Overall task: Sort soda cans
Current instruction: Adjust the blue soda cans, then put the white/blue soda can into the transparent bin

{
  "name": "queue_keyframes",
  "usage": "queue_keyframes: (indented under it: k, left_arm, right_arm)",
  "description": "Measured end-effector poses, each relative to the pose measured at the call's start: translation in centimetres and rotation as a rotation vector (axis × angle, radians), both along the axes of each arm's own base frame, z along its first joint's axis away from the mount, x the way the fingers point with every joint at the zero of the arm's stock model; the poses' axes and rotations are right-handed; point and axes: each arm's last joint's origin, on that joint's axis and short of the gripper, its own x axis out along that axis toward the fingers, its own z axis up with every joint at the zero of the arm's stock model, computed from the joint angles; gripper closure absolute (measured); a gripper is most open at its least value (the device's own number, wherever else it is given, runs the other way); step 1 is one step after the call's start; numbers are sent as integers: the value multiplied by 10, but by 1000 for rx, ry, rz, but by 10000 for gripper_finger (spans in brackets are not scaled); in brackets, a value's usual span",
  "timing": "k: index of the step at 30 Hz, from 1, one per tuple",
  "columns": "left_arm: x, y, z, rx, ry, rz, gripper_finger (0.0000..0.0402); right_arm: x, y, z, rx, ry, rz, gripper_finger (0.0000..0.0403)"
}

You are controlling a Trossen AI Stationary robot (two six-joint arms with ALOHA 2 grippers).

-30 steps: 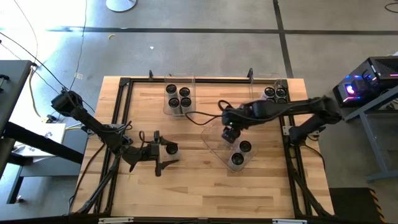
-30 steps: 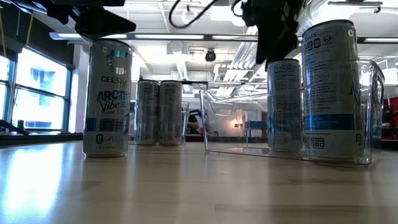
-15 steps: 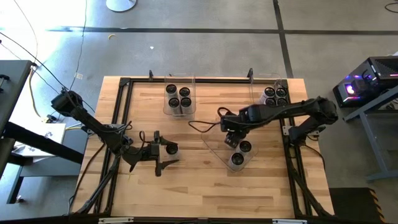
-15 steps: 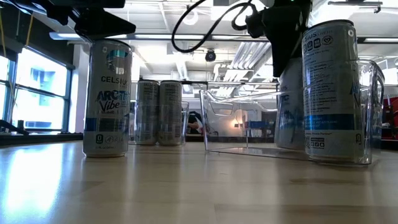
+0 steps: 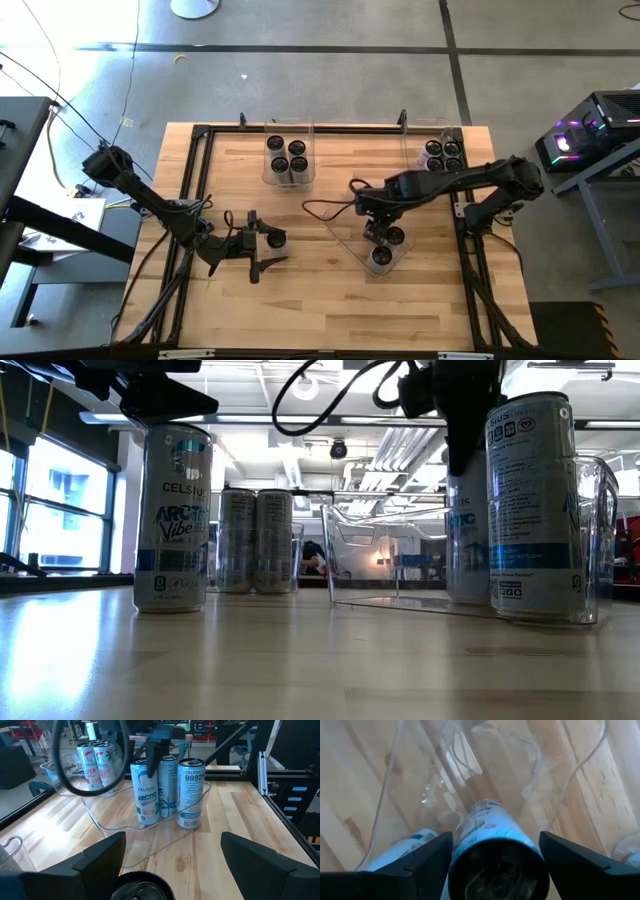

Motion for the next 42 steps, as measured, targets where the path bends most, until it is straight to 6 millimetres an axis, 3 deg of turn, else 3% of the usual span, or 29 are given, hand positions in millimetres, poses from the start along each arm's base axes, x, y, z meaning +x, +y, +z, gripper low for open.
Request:
queue_keyframes:
  k: [8,13,18,25,34,39,42]
  left_arm:
    - [1,0,2,4,-7,-2,80]
    - [9,-8,32,0,-41,-44,80]
    - [14,-16,58,94,74,-65,80]
    - [-4,-28,72,104,195,28,81]
    - [-64,-47,39,-25,316,145,81]
    - [-68,-45,-1,118,263,207,80]
    - [-64,-36,-22,105,192,295,80]
  right_arm:
    - [-1,8,1,-59,-8,46,111]
    - [2,12,12,-124,-52,52,111]
    - [6,15,30,-197,-123,66,111]
    - [8,27,35,-236,-177,110,111]
    - [14,54,40,-379,-349,112,111]
    - [24,69,51,-457,-533,118,111]
    - [28,79,58,-468,-626,135,111]
